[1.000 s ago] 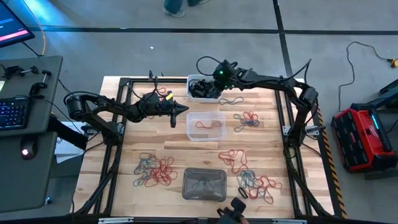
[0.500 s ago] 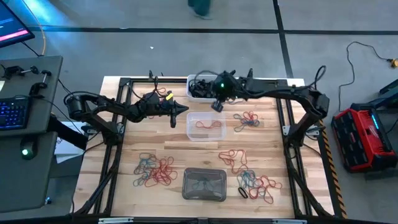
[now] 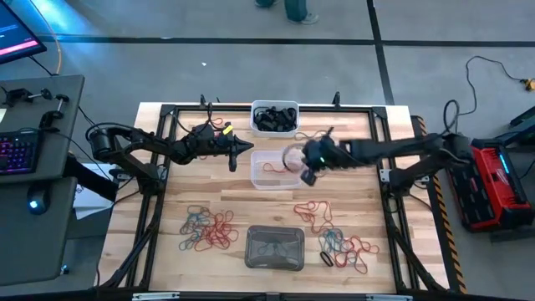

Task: Sort rubber bands into baskets
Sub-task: Put the black rubber band into the white bin

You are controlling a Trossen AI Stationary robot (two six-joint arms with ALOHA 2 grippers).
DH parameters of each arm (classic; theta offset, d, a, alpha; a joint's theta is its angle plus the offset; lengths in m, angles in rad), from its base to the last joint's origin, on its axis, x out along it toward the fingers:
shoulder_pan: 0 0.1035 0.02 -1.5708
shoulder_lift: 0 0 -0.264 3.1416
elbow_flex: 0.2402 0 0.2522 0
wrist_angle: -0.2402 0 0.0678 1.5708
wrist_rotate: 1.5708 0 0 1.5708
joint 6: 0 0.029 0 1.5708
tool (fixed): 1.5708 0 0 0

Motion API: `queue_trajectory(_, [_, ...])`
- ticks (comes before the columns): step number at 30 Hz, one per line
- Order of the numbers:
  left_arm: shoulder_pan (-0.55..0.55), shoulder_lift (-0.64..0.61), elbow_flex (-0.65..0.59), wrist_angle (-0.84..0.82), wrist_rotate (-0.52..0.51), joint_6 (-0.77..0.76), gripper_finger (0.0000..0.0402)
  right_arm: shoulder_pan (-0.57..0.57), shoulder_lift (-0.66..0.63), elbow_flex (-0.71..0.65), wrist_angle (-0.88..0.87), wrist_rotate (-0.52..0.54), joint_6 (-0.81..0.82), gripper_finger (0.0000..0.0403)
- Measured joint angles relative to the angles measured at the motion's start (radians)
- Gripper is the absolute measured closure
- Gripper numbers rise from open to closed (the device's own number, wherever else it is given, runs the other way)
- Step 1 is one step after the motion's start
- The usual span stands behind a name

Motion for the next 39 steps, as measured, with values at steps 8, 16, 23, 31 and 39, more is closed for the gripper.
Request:
queue_trajectory(8, [0.0,0.0,0.0,0.0,0.0,0.015,0.0401,0.289,-0.054,-0.039,-0.082,0.081,0.286,0.0402])
queue_trajectory(16, [-0.005,0.0,0.0,-0.005,0.006,0.015,0.0402,0.515,0.002,-0.038,-0.089,0.068,0.627,0.0403])
queue_trajectory(23, [-0.005,0.0,0.0,-0.006,0.012,0.015,0.0401,0.658,0.067,-0.037,-0.084,0.007,0.947,0.0402])
queue_trajectory(31, [-0.007,0.0,0.0,-0.006,0.019,0.014,0.0402,0.753,0.137,-0.017,-0.01,-0.069,1.154,0.0344])
queue_trajectory(39, [-0.027,0.0,0.0,-0.006,0.019,0.015,0.0401,0.769,0.298,0.191,-0.195,-0.138,1.147,0.0261])
